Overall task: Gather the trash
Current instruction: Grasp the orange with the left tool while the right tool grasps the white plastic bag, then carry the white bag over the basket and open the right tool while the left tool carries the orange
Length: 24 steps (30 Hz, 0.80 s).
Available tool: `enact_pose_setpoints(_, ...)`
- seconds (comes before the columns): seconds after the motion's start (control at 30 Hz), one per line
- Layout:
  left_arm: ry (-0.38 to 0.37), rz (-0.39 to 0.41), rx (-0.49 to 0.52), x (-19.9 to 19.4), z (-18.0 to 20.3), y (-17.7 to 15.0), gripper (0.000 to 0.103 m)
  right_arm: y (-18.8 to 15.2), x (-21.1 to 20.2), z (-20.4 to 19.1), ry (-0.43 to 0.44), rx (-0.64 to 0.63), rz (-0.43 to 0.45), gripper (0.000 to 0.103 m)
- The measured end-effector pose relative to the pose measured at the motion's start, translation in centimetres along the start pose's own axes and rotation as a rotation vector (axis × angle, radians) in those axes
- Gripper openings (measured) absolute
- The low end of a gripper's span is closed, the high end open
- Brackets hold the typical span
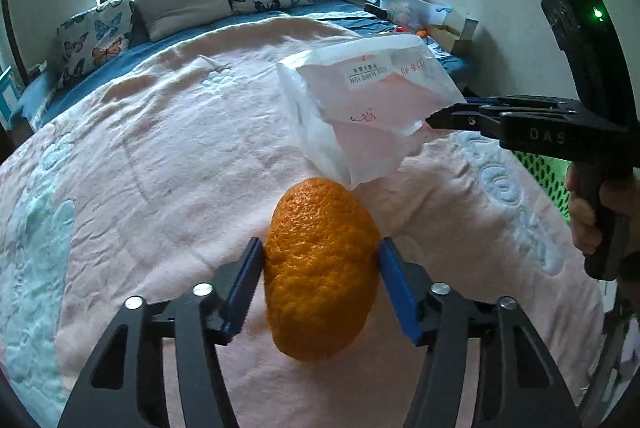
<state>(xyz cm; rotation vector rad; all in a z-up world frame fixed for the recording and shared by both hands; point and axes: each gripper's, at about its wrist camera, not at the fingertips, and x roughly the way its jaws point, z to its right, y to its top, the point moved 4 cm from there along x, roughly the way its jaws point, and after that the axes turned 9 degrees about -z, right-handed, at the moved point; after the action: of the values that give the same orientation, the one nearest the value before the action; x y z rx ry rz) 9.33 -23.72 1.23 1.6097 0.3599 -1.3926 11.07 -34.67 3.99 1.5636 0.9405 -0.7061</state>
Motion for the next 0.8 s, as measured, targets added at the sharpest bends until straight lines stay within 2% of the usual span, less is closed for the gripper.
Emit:
enact_pose_setpoints(0.27, -0.01, 0.001, 0.001, -0.3, 1.5, -0.1, 0.047, -1.6, -3.2, 1.8, -0.043, 0.01, 0.036, 0.028)
enact_pose_setpoints(0.53, -0.021, 0.012, 0.009, -0.8, 3.0, 0.2, 0.045, -3.5, -6.1, 4.5, -0.107, 0.038, 0.071, 0.028)
enact_pose_setpoints(0.8, -0.053, 0.037, 0.039, -1.9, 5.3, 1.1, 0.044, -6.1, -8.9, 9.4, -0.203, 0.128, 0.084, 0.028)
